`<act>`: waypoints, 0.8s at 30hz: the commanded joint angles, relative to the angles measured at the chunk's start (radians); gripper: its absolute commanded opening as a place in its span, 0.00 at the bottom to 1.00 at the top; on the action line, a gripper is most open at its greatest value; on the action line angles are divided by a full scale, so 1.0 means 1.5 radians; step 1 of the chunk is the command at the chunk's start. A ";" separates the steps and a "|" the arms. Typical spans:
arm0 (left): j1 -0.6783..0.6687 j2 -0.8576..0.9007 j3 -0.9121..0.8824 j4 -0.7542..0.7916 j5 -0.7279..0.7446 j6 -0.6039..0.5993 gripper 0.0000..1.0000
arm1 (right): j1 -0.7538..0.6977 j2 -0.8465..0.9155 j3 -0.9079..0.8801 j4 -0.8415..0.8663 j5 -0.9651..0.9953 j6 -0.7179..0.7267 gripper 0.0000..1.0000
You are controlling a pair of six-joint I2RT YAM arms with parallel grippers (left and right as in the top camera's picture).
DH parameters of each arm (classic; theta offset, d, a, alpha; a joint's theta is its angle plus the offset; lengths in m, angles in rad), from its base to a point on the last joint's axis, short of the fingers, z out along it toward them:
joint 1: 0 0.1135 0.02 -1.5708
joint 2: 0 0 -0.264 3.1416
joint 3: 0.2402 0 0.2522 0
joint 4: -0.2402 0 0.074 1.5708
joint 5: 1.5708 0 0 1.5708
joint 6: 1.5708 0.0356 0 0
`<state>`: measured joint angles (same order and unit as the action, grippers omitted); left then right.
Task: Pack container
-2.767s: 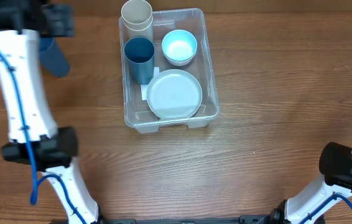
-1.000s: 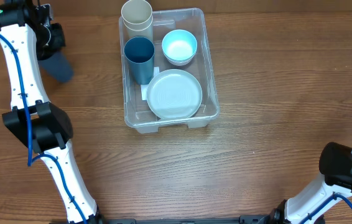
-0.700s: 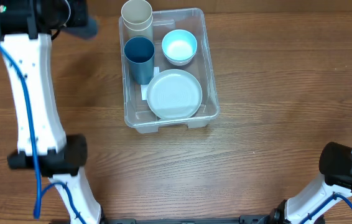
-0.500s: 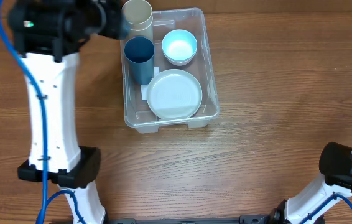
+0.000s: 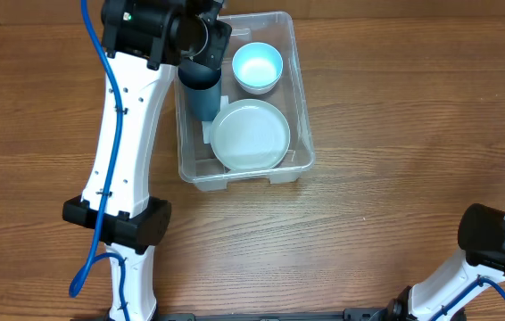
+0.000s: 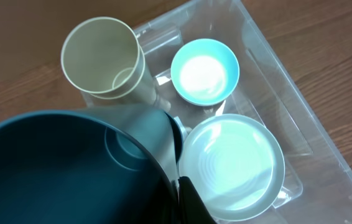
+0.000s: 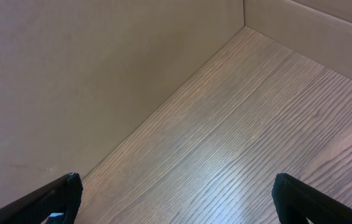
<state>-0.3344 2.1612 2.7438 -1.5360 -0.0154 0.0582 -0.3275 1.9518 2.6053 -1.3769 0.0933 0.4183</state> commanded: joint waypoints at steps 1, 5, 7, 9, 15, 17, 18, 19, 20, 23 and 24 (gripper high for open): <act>-0.009 0.012 0.004 -0.011 0.003 0.011 0.04 | -0.001 -0.008 0.003 0.003 0.007 0.002 1.00; -0.008 0.042 0.004 -0.023 -0.043 0.011 0.04 | -0.001 -0.008 0.003 0.003 0.007 0.002 1.00; -0.007 0.058 0.004 -0.020 -0.069 0.011 0.11 | -0.001 -0.008 0.003 0.003 0.007 0.002 1.00; -0.006 0.069 0.004 -0.010 -0.084 0.011 0.41 | -0.001 -0.008 0.003 0.003 0.007 0.002 1.00; 0.005 0.063 0.006 -0.001 -0.081 -0.007 0.52 | -0.001 -0.008 0.003 0.003 0.007 0.002 1.00; 0.003 0.042 0.006 -0.007 -0.081 -0.028 0.57 | -0.001 -0.008 0.003 0.003 0.007 0.002 1.00; 0.000 0.029 0.006 -0.010 -0.070 -0.033 0.65 | -0.001 -0.008 0.003 0.003 0.007 0.002 1.00; 0.000 0.007 0.006 -0.017 -0.050 -0.041 0.76 | -0.001 -0.008 0.003 0.003 0.007 0.002 1.00; -0.001 -0.027 0.006 -0.031 -0.021 -0.053 0.86 | -0.001 -0.008 0.003 0.003 0.007 0.002 1.00; -0.001 -0.103 0.006 -0.057 -0.018 -0.100 1.00 | -0.001 -0.008 0.003 0.003 0.007 0.002 1.00; -0.001 -0.121 0.006 -0.062 -0.018 -0.118 1.00 | -0.001 -0.008 0.003 0.003 0.007 0.002 1.00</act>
<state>-0.3382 2.1048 2.7438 -1.6165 -0.0704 -0.0349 -0.3275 1.9518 2.6053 -1.3769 0.0937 0.4187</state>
